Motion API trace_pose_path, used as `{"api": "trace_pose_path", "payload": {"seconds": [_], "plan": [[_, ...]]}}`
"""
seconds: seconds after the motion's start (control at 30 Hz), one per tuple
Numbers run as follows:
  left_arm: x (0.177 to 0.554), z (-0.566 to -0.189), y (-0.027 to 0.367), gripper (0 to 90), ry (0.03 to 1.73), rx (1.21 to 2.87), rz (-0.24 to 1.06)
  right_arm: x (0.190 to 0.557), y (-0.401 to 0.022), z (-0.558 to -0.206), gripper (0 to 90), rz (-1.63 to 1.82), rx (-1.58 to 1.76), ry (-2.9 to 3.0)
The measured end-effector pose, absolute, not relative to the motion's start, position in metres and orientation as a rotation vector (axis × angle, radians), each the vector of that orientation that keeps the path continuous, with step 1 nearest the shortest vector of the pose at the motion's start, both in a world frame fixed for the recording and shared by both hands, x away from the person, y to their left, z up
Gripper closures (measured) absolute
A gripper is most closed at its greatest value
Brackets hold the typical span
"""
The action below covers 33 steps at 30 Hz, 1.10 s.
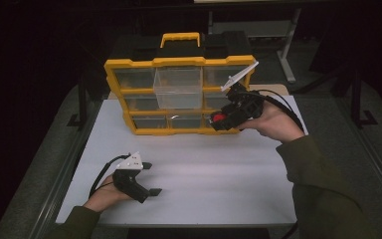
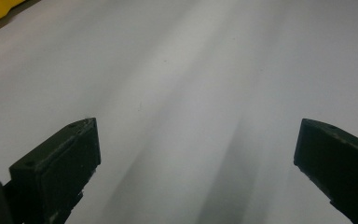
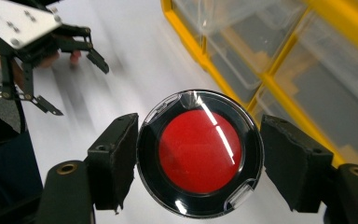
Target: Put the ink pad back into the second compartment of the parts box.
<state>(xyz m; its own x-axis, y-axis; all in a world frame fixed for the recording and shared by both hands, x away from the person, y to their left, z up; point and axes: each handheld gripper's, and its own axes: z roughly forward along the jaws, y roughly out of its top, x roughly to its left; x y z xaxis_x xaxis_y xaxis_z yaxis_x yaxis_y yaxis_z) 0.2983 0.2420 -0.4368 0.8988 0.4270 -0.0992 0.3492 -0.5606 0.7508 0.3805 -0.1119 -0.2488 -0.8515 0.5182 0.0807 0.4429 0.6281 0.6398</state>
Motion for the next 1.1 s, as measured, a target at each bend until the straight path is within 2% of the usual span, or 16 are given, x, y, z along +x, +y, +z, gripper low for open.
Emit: {"api": "trace_pose_path", "payload": {"seconds": [0.73,1.1], "plan": [[0.297,-0.437,0.242,0.0,0.561,2.222,0.111,0.402,-0.111,-0.158,28.9,1.108,0.768,2.664],[0.297,-0.437,0.243,0.0,0.562,2.213,0.113,0.416,-0.085,-0.142,28.9,1.108,0.736,2.672]]}}
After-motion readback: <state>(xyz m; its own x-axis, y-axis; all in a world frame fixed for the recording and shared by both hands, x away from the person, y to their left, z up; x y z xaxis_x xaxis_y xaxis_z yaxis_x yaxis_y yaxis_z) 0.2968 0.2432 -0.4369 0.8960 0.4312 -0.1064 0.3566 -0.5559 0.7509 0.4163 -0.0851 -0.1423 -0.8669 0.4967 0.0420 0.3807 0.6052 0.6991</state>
